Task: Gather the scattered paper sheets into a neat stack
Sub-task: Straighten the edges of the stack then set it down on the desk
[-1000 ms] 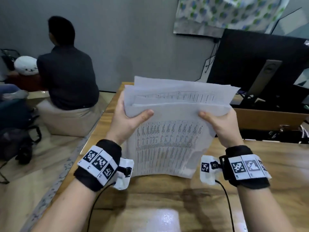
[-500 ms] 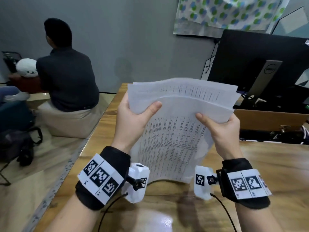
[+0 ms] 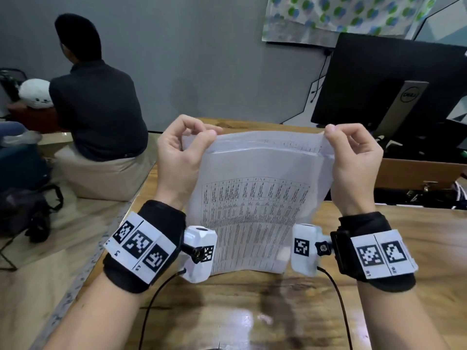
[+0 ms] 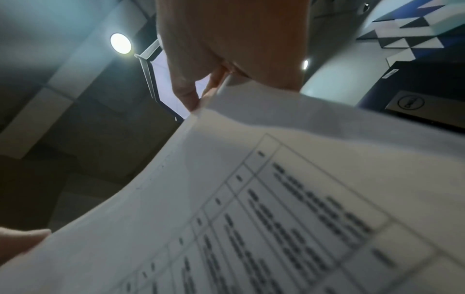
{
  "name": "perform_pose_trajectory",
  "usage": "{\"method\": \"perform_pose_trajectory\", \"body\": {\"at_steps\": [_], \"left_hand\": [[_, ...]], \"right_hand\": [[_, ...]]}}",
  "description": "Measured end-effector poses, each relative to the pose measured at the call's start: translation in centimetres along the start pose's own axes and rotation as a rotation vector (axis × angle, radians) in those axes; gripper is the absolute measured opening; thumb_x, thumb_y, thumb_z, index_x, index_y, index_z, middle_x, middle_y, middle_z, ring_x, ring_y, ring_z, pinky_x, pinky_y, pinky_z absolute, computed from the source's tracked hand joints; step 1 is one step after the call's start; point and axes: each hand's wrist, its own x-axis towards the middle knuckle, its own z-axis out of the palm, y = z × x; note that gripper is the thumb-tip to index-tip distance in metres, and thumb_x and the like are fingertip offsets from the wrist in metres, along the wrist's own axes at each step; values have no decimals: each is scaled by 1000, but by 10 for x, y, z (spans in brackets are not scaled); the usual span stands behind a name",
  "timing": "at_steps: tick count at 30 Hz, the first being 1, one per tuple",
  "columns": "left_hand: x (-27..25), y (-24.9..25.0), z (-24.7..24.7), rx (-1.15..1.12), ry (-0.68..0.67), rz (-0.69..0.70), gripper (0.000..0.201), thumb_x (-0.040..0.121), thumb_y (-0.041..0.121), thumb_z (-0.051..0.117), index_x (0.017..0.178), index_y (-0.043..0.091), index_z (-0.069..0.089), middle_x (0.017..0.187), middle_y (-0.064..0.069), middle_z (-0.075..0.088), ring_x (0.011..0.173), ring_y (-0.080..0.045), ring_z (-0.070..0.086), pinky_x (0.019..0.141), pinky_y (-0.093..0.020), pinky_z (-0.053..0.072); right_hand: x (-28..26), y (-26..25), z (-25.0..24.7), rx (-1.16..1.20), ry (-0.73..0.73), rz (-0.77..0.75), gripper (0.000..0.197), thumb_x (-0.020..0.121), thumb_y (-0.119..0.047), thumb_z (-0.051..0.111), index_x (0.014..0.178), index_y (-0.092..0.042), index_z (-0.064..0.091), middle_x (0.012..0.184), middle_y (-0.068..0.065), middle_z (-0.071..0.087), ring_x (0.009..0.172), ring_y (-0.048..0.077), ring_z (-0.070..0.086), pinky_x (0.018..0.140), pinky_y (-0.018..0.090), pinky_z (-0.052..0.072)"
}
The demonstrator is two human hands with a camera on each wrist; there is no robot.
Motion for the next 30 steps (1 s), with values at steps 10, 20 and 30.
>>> {"method": "perform_pose_trajectory", "body": {"at_steps": [10, 20, 30], "left_hand": [[-24, -19, -9, 84, -117, -65, 55, 62, 59, 69, 106, 36, 44, 108, 8, 54, 104, -6, 60, 88, -25, 50], [-37, -49, -23, 14, -231, -535, 50, 50, 23, 80, 97, 13, 66, 83, 8, 77, 82, -5, 72, 85, -30, 57], [-42, -63, -31, 46, -255, -581, 85, 44, 37, 90, 117, 8, 58, 107, -1, 73, 102, -13, 68, 98, -42, 49]], "right_hand": [[-10, 14, -6, 70, 33, 142, 21, 81, -11, 58, 98, -22, 51, 68, -6, 67, 69, 7, 60, 71, 18, 47], [-51, 44, -18, -9, -260, 301, 25, 71, 8, 68, 89, -11, 66, 76, -14, 75, 77, 1, 69, 66, 16, 53], [-64, 67, -18, 50, -243, 415, 27, 65, -3, 74, 90, -13, 68, 82, -10, 76, 84, 8, 71, 71, 21, 55]]}}
